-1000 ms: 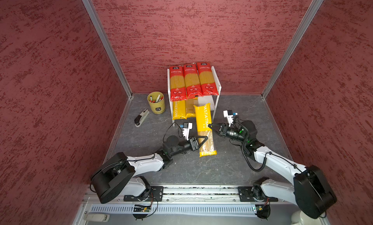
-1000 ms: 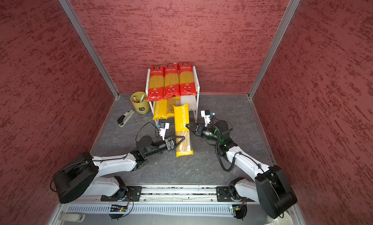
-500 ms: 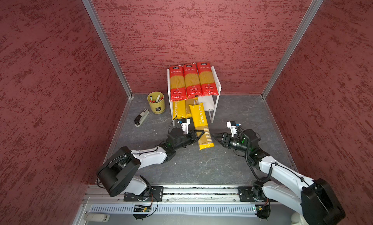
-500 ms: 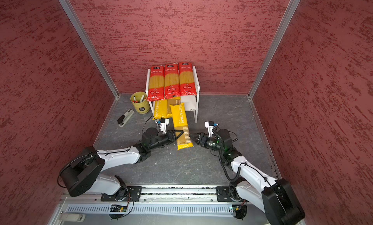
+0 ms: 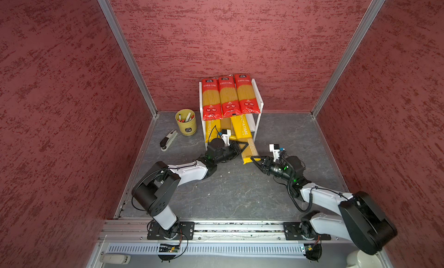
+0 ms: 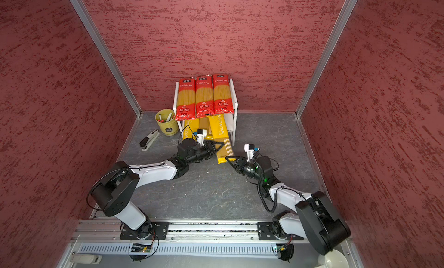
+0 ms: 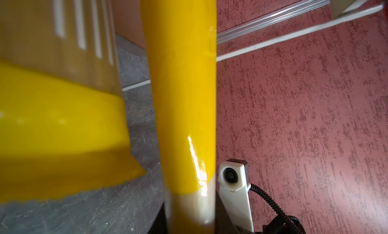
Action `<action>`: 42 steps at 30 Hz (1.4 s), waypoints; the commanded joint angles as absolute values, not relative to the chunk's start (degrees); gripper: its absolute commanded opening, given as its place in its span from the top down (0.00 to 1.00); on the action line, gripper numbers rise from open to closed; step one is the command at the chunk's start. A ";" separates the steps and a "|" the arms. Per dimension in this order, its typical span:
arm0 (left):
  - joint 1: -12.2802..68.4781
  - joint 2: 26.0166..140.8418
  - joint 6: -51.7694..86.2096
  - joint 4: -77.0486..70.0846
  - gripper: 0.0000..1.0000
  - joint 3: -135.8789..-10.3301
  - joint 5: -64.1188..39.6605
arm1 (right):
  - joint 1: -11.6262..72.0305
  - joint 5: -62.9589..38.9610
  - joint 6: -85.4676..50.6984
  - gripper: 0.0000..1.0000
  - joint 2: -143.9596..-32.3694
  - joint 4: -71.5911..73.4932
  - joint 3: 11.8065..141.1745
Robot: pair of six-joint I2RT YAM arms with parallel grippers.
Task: Arrange pasta packages on shelves
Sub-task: Pick up the pasta bag from the center of the table, then place the pasta bag on the shelf, then reset both arms
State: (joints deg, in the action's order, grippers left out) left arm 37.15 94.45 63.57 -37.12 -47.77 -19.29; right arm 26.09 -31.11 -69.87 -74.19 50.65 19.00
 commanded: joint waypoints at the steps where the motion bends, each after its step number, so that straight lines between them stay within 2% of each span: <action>1: 35.11 94.56 63.39 -40.99 0.65 -53.11 -22.03 | 26.37 -26.08 -75.86 0.76 -78.92 65.04 22.95; 5: 33.23 92.75 61.67 -34.63 0.42 -54.92 -23.07 | 26.26 -23.48 -77.36 0.87 -83.71 68.69 27.61; 8: 32.75 88.34 60.11 -31.39 0.32 -52.03 -22.08 | 25.37 -21.98 -76.93 0.91 -86.74 66.56 32.10; 13: 33.08 77.49 55.69 -20.97 0.26 -45.82 -19.06 | 23.43 -20.31 -77.47 0.96 -91.53 62.07 39.65; 18: 33.55 65.69 50.70 -9.05 0.24 -41.02 -12.86 | 22.86 -21.67 -76.61 0.96 -95.83 55.52 47.50; 23: 33.42 56.74 46.29 0.78 0.24 -37.95 -6.25 | 22.67 -23.32 -75.81 0.95 -97.93 51.11 49.17; 26: 32.98 53.52 44.95 3.65 0.23 -36.65 -4.04 | 22.52 -25.13 -74.63 0.87 -98.17 47.79 49.25; 30: 32.51 49.95 42.44 9.30 0.24 -36.26 -0.46 | 21.22 -27.39 -74.38 0.54 -94.54 45.70 45.78; 31: 32.50 48.78 41.25 11.31 0.24 -36.30 1.19 | 20.82 -27.83 -72.84 0.49 -92.49 42.77 44.90; 34: 32.43 44.11 36.12 17.68 0.23 -35.58 9.02 | 19.59 -26.45 -62.80 0.41 -84.68 25.99 42.54; 36: 32.60 40.55 31.66 18.42 0.23 -33.28 14.94 | 19.31 -20.38 -53.05 0.38 -79.20 11.28 41.81; 38: 32.82 38.67 26.44 16.23 0.23 -30.41 22.00 | 19.08 -9.28 -44.87 0.37 -75.63 -1.08 42.44; 40: 32.79 38.98 19.95 12.54 0.22 -28.26 29.40 | 18.74 2.18 -38.02 0.34 -72.00 -6.32 42.78; 42: 32.53 41.48 12.47 4.84 0.20 -26.51 39.44 | 18.28 16.30 -29.03 0.29 -68.71 -2.72 41.16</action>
State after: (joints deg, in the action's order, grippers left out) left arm 32.80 39.16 25.78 11.49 -28.67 22.70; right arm 19.16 -6.83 -45.95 -71.96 6.55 42.22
